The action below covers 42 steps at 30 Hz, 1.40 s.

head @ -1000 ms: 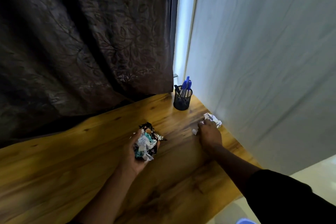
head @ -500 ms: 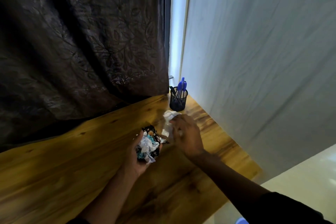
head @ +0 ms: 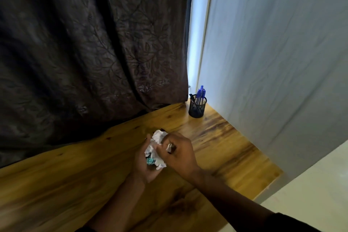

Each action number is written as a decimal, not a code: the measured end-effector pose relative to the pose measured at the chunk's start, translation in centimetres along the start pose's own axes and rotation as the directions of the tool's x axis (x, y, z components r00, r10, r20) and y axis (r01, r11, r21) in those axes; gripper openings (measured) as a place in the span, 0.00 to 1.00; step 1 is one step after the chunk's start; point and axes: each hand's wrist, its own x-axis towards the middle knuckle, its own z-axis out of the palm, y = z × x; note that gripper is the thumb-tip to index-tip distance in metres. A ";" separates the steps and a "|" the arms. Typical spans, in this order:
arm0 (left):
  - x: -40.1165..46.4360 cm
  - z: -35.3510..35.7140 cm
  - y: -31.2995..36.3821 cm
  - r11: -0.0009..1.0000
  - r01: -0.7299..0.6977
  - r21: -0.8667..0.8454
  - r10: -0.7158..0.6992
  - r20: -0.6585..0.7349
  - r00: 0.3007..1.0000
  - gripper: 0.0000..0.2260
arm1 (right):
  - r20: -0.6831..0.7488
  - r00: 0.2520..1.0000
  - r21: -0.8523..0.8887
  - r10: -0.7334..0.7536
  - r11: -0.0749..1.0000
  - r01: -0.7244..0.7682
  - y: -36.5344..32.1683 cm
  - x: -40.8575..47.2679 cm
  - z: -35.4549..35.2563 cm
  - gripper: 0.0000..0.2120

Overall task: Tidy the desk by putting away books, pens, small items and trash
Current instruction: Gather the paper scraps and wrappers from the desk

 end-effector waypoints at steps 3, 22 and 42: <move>-1.8 0.2 0.8 1.000 -0.010 -0.005 0.010 0.022 1.000 0.25 | 0.005 0.997 -0.006 0.078 0.997 -0.078 -0.8 -0.9 1.4 0.13; -6.0 -1.4 -0.1 0.985 0.135 0.105 -0.140 0.043 0.989 0.25 | -0.182 0.948 -0.109 0.262 0.953 -0.284 -3.9 -6.2 4.0 0.22; -4.4 9.6 -18.6 0.942 0.246 0.230 -0.234 -0.078 0.969 0.26 | -0.484 0.650 0.246 0.586 0.804 -0.542 1.2 -14.4 -11.0 0.18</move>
